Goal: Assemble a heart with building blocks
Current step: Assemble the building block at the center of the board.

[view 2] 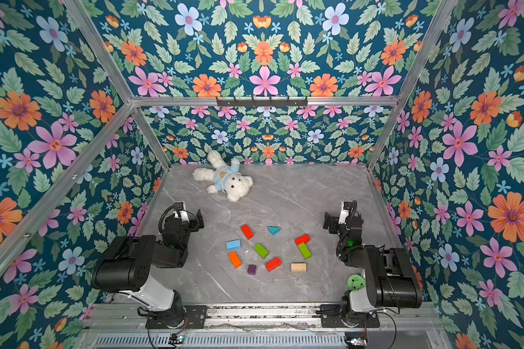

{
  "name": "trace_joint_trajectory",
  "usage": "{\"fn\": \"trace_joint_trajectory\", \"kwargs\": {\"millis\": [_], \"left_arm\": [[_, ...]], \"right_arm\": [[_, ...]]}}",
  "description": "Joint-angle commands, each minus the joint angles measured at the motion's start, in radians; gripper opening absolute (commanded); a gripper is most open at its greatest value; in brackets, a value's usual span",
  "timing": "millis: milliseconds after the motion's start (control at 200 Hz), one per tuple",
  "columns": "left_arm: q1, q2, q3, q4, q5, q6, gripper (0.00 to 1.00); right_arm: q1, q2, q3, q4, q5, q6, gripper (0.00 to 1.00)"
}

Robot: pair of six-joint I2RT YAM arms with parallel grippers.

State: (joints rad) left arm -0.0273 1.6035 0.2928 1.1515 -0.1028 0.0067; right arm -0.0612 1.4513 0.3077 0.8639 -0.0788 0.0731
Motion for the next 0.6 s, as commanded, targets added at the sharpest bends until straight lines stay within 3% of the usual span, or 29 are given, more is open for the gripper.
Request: {"fn": "trace_joint_trajectory", "kwargs": {"millis": [0, 595], "left_arm": [[-0.004, -0.004, -0.001, 0.050, -0.002, -0.007, 0.99], [0.000, -0.006, 0.003, 0.037, 0.009, -0.010, 0.99]], "right_arm": [[0.000, 0.000, 0.004, 0.044, -0.007, -0.021, 0.99], [0.000, 0.000, 0.004, 0.044, -0.009, -0.020, 0.99]]}}
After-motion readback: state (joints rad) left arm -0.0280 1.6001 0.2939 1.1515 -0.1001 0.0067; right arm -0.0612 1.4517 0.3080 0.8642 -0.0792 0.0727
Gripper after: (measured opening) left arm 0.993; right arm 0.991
